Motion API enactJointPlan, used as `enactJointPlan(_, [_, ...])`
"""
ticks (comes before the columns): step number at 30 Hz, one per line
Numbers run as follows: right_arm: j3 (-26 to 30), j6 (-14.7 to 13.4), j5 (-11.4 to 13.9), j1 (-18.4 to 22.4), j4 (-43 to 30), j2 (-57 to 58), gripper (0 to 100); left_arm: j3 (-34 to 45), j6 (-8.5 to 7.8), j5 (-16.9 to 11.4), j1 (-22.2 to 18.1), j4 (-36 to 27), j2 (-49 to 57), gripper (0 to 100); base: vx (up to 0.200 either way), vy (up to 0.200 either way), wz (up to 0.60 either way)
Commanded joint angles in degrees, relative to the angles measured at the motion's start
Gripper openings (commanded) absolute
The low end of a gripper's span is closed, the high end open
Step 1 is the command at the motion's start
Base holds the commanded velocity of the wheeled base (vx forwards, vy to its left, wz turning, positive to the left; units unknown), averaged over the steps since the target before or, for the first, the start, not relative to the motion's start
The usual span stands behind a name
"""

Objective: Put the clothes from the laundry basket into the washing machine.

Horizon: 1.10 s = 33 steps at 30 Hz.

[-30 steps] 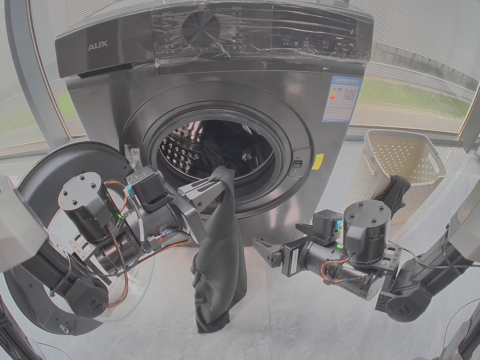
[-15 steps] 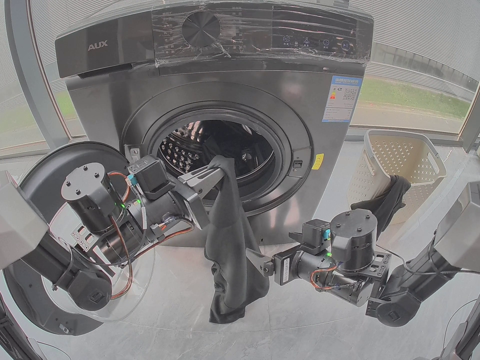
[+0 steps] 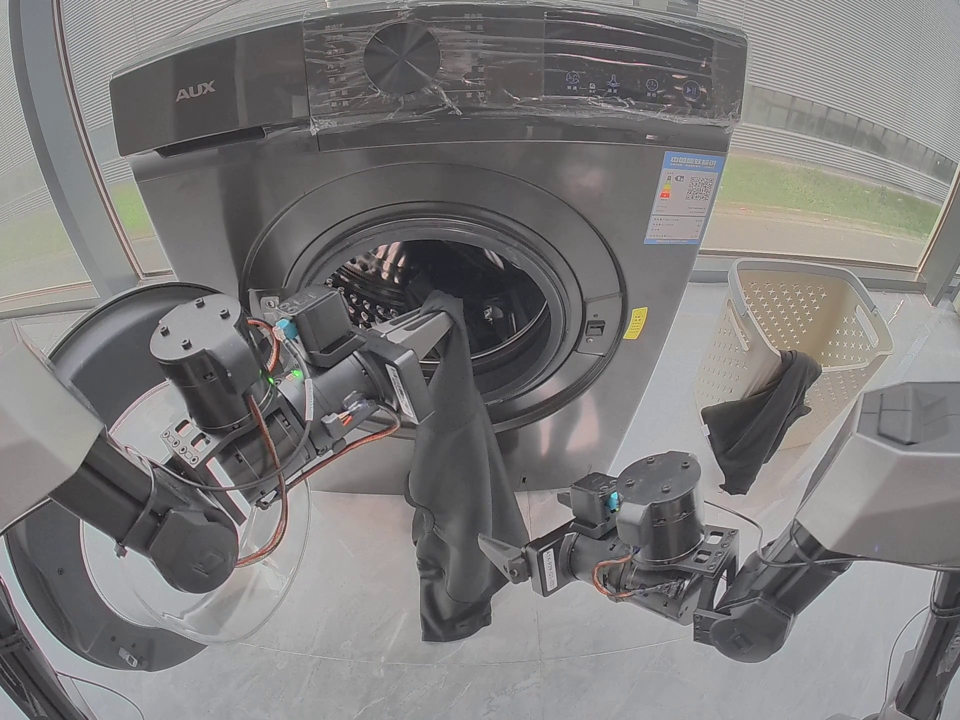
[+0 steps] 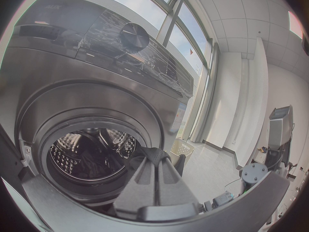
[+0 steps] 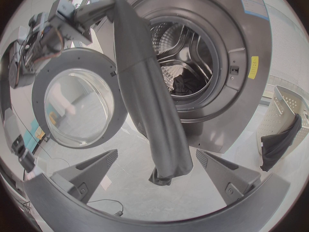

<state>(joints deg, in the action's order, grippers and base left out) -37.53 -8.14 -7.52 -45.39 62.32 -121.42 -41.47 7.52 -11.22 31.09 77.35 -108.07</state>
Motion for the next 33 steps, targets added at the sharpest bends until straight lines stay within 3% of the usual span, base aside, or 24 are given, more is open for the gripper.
enactJointPlan(1, [-0.87,1.73,1.37,0.12,2.28,-5.94,100,-2.65,-0.14,1.28,0.12,-2.29,-0.12,0,0.0,0.0,0.0])
enactJointPlan(3, [-2.19,2.43,1.37,0.21,4.13,-8.31,100,-4.32,-0.23,2.78,0.29,-3.87,-0.12,0,0.0,0.0,0.0])
enactJointPlan(11, [-7.64,2.34,0.67,-0.05,3.42,-13.76,100,-10.38,-0.49,3.48,0.38,-9.94,0.67,0,0.0,0.0,0.0])
enactJointPlan(25, [-23.2,2.34,-0.48,1.62,2.54,-26.06,100,-10.82,-0.4,4.1,1.61,-10.46,1.81,0,0.0,0.0,0.0])
enactJointPlan(33, [-26.36,2.17,0.4,0.47,2.37,-28.61,100,-10.82,-0.31,4.1,1.61,-10.38,1.72,0,0.0,0.0,0.0])
